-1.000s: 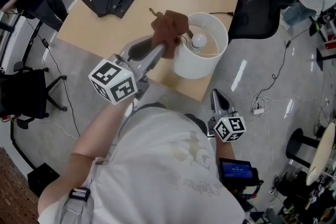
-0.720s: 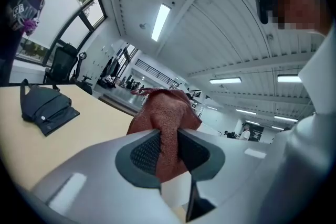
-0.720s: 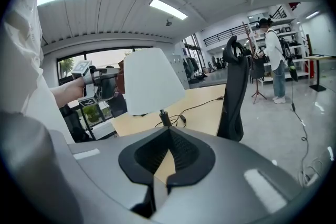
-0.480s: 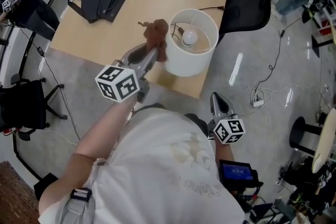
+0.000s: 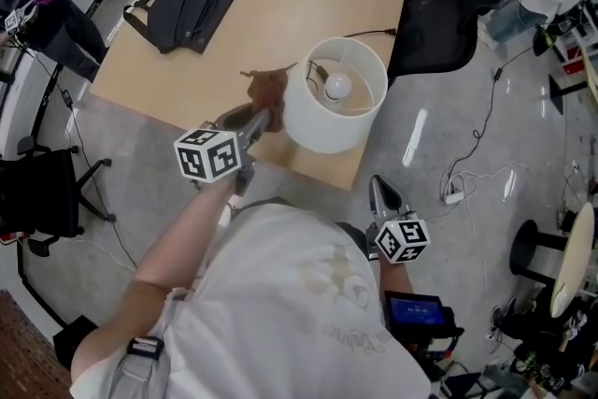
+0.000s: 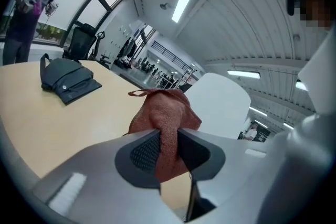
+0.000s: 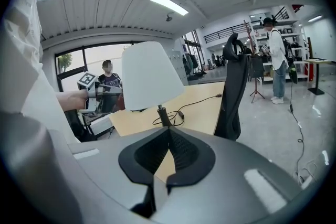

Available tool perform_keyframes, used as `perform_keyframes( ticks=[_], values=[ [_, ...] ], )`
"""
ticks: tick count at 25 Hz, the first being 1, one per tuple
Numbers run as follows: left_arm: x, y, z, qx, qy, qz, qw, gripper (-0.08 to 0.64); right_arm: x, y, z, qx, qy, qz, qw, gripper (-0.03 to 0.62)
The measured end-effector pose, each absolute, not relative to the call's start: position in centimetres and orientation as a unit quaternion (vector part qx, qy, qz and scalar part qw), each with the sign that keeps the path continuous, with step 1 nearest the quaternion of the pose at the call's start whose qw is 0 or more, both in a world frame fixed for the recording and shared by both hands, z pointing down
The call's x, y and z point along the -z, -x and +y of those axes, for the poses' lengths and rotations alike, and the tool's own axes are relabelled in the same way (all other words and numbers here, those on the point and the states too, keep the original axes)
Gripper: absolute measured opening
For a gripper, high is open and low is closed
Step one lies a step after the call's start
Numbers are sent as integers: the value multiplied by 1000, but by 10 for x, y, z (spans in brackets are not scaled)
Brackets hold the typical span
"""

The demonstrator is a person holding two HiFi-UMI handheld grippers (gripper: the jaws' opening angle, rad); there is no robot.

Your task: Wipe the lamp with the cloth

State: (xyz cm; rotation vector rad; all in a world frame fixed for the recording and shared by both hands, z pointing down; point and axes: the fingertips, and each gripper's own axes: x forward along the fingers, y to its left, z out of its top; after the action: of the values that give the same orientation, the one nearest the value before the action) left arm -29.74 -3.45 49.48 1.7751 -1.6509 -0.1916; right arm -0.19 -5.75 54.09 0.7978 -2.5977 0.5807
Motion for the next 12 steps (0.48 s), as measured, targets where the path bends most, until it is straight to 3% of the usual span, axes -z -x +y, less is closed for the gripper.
perform_keyframes(
  ticks=[8,12],
  values=[
    [-407,328,-76,107,-747,-600,264,97,-539,1,-60,-201,-294,-917,179,14],
    [-371,320,-108,136,-778,-548,275,97,-535,-8,-63,-199,-305,-915,173,14]
  ],
)
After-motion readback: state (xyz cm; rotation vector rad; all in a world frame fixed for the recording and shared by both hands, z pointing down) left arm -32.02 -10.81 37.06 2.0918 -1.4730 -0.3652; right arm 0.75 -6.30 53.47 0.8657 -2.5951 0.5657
